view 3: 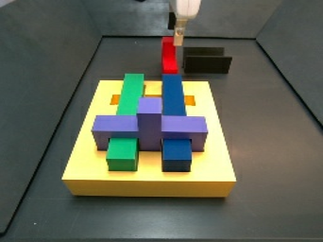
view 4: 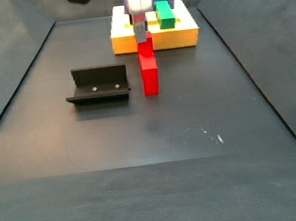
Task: Pick up the red object. Move up. Move to above the board. Insert the red object.
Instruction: Pick up the red object.
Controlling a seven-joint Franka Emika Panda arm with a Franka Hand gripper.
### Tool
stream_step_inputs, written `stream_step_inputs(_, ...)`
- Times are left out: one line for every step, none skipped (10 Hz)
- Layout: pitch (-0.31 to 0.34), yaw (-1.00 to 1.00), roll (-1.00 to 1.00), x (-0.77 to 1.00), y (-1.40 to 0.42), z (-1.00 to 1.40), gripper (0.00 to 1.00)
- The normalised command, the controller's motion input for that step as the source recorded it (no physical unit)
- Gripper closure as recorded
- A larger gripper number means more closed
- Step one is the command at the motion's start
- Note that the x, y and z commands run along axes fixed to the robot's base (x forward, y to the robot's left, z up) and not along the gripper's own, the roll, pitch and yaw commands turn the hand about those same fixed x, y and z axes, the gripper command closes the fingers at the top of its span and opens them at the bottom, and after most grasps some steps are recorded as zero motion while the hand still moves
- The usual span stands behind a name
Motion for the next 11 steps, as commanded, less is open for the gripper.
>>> stream_step_inputs(0.000, -0.11, 0.00, -0.07, 0.00, -0.34, 0.00)
stream_step_inputs(0.000, -0.25, 0.00, -0.10, 0.00, -0.39, 0.00)
stream_step_inputs(-0.003, -0.24, 0.00, -0.12, 0.00, -0.35, 0.00)
stream_step_inputs(0.000, -0.23, 0.00, -0.01, 0.00, -0.21, 0.00)
stream_step_inputs(-0.006, -0.27, 0.00, 0.00, -0.03, -0.19, 0.00)
stream_step_inputs(-0.007, -0.23, 0.01, 0.00, 0.00, -0.15, 0.00)
stream_step_inputs(-0.010, -0.22, 0.03, -0.03, 0.00, -0.17, 0.00)
stream_step_inputs(0.000, -0.18, 0.03, 0.00, 0.00, -0.09, 0.00)
stream_step_inputs(0.000, -0.10, 0.03, -0.05, 0.00, -0.05, 0.00)
stream_step_inputs(0.000, 0.00, 0.00, -0.05, 0.00, 0.00, 0.00)
stream_step_inputs(0.000, 0.00, 0.00, 0.00, 0.00, 0.00, 0.00)
